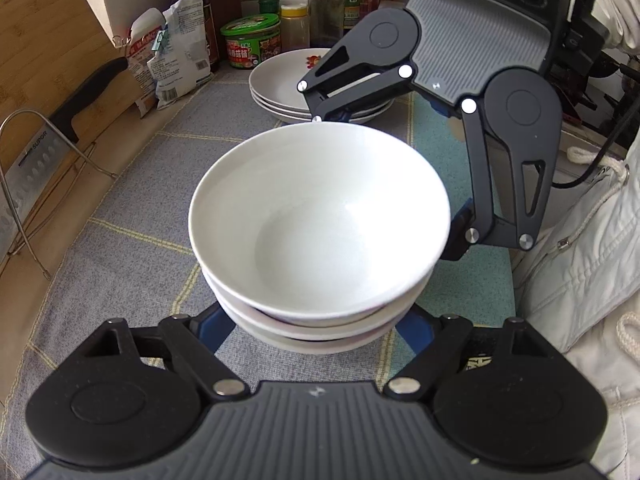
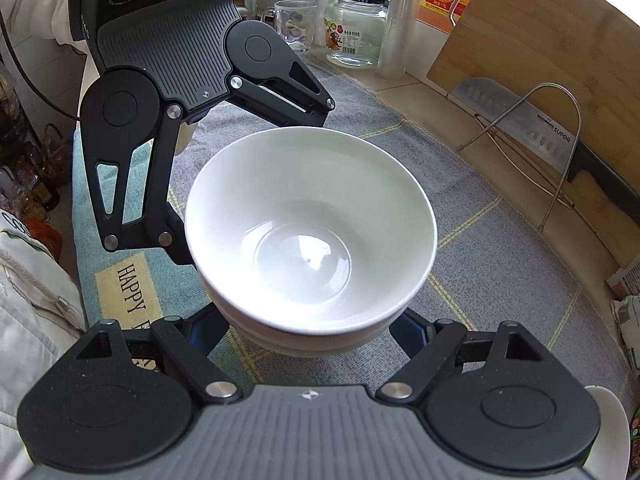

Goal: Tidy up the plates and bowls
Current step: 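Lift and carry the bowl stack with both tools toward the plate stack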

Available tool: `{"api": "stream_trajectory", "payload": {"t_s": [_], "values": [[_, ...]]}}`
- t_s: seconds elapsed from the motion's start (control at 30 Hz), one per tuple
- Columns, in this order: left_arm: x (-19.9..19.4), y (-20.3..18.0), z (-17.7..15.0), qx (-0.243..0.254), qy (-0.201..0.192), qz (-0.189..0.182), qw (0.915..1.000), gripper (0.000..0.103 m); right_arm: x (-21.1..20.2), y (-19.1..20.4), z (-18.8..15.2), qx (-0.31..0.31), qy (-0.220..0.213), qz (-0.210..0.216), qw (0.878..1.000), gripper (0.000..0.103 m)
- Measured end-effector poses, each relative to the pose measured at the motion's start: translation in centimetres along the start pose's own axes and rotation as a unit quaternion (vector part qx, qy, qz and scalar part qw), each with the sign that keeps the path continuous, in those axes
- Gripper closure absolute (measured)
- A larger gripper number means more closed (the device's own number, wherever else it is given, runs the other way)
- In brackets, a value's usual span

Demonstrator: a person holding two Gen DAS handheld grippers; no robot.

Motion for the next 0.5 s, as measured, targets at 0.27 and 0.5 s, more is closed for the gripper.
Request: {"api": "stream_trajectory", "payload": {"t_s": [0.27, 0.5], "values": [[1.6, -1.4, 3.8, 0.000, -0.006, 0.013, 0.9999, 0.018, -3.6, -1.9, -2.0, -0.009, -0.007, -0.004, 1.000, 0.014], [4.3, -3.2, 7.5, 0.006, -0.013, 0.016, 0.9998, 0.018, -6.8, -4.2, -4.3, -0.016, -0.006, -0.010, 1.000, 0.014]]}}
Point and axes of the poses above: each gripper's, at about its wrist camera, not at the fingertips, and x roughly the way its jaws point, y to its left, z to its top, the point moved 8 cm from there along x, roughly the way its jaws point, and after that the axes turned 7 degrees about -y, right-handed, at the moved point
